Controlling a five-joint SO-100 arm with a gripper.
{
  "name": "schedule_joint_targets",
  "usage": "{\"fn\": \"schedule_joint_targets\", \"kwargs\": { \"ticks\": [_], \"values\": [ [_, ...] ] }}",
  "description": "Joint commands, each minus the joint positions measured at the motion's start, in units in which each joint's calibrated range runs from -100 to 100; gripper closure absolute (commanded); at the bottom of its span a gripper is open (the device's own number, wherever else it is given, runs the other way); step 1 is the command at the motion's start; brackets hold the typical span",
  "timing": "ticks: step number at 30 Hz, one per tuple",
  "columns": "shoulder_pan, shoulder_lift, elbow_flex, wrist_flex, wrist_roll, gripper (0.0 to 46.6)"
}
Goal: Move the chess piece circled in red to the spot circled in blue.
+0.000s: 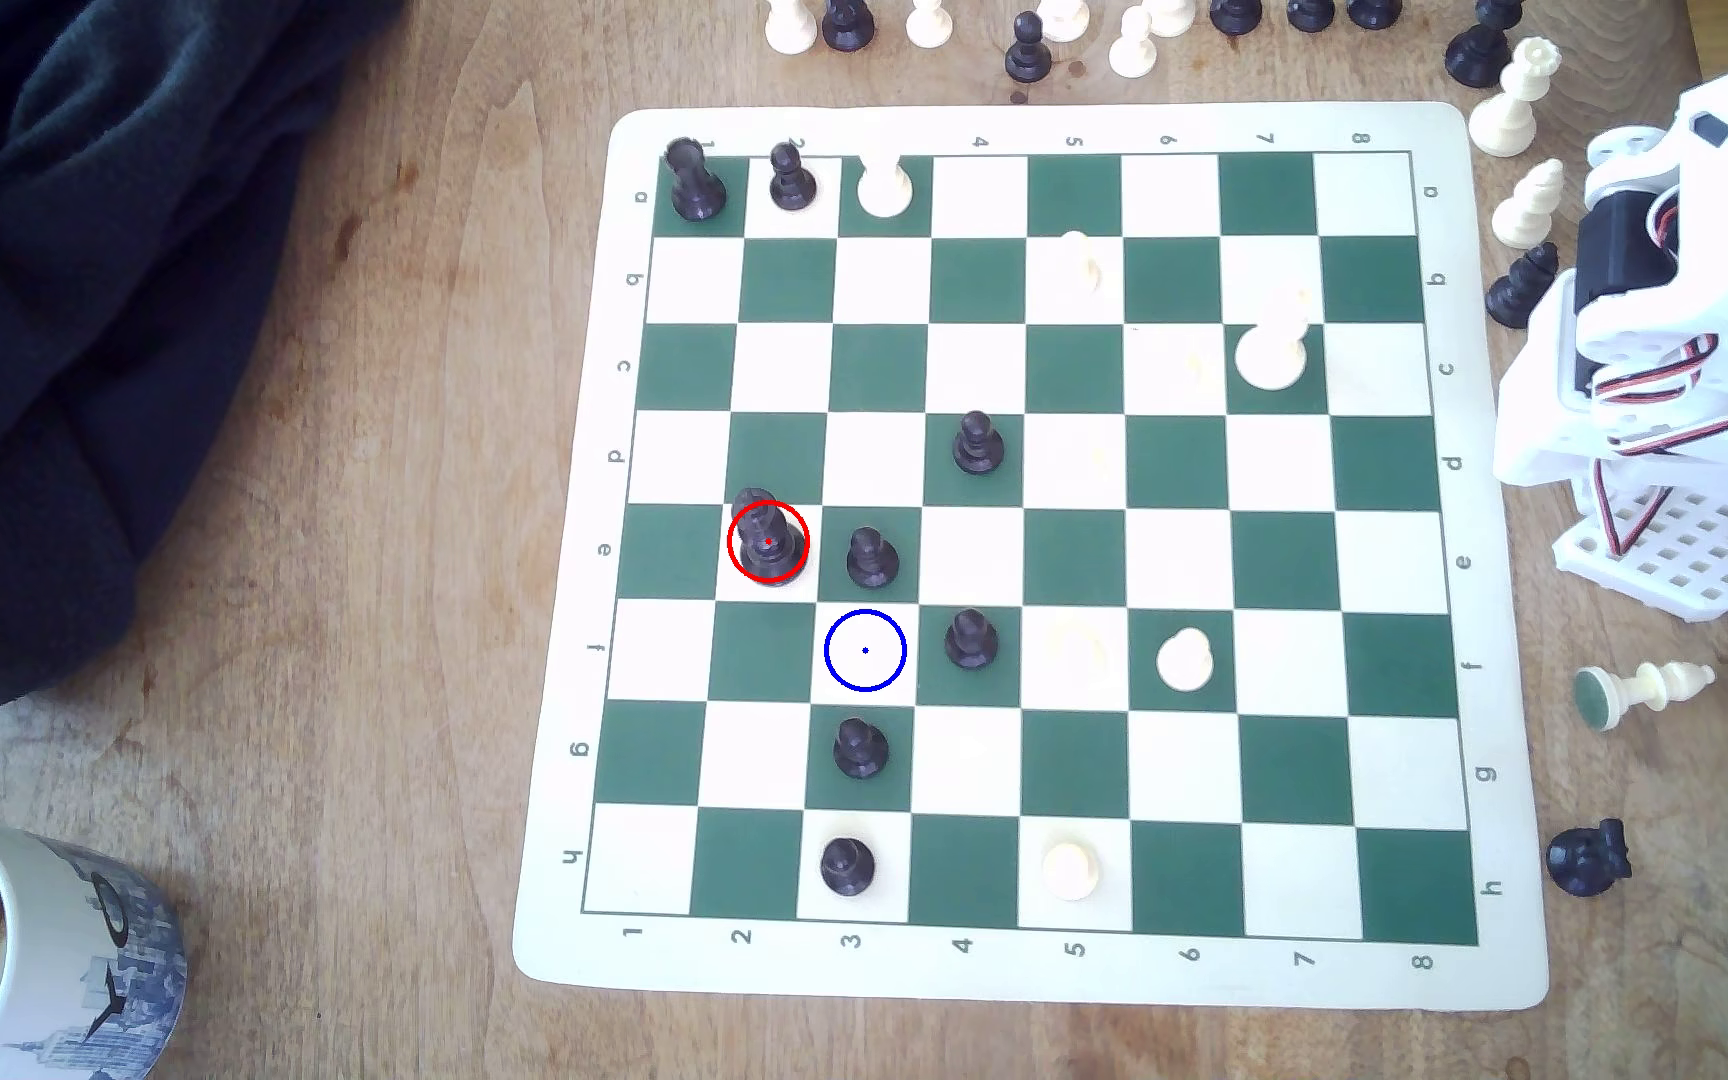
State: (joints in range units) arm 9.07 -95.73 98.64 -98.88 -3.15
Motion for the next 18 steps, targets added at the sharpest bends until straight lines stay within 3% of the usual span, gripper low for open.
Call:
{"fn": "schedule_joint_targets", "kwargs": {
  "ticks": [1,7,18],
  "values": [
    [-1.3,-0.1,1.4,1.8,0.1,45.2],
    [-2.9,-0.1,1.3,16.8,0.1,45.2],
    [-2.5,-0.1,-0.7,60.3,-0.1,45.2]
  ]
}}
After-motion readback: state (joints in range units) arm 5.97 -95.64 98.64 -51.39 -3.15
